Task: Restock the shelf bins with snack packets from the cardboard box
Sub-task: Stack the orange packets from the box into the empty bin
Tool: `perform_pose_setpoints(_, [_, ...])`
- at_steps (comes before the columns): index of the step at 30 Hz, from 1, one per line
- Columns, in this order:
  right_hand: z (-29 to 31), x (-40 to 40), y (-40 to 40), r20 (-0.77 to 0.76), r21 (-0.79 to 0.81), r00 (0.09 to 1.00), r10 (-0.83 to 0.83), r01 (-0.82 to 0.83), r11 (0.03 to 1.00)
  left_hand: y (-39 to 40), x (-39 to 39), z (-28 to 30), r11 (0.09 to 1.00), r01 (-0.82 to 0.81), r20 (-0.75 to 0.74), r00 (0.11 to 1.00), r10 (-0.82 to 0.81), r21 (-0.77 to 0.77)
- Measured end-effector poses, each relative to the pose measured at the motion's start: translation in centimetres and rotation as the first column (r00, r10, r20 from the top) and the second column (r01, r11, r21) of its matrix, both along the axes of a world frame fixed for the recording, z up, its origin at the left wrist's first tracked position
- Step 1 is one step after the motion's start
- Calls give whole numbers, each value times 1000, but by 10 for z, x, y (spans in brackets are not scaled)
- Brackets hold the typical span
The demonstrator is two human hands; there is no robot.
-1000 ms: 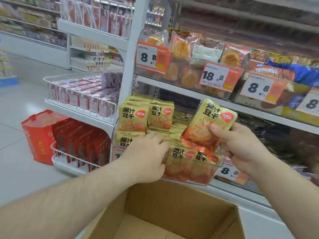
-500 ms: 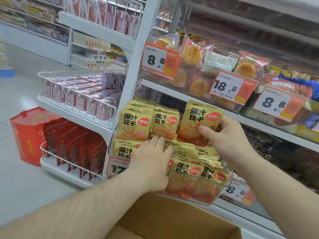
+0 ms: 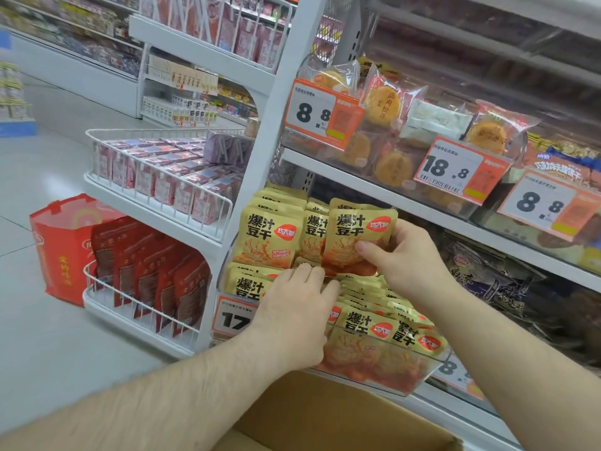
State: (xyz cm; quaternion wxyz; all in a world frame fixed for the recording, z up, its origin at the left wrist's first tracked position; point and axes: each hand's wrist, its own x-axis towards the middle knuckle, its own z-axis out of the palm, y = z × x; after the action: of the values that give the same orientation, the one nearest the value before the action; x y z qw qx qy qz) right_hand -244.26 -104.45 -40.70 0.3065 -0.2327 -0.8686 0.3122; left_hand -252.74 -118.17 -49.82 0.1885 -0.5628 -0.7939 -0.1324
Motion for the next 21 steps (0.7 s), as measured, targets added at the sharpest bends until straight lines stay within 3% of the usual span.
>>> perform_pose_setpoints(21, [-12,-7,9,53,16,993,105,-106,994,1,2,0,1000,-20,-10,1000,20,14])
